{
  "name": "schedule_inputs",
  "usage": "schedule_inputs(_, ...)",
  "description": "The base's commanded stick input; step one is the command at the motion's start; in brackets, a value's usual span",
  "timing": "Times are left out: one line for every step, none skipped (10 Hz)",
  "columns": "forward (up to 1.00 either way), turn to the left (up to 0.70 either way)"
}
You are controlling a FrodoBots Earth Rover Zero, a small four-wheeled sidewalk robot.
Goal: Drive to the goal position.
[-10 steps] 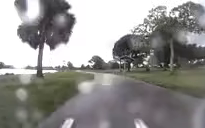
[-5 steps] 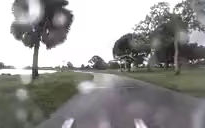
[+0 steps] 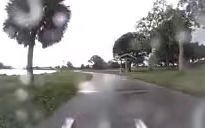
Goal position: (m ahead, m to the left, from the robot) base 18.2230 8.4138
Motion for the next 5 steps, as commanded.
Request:
schedule_inputs(1.0,0.0)
schedule_inputs(1.0,0.0)
schedule_inputs(1.0,0.0)
schedule_inputs(1.0,0.0)
schedule_inputs(1.0,0.0)
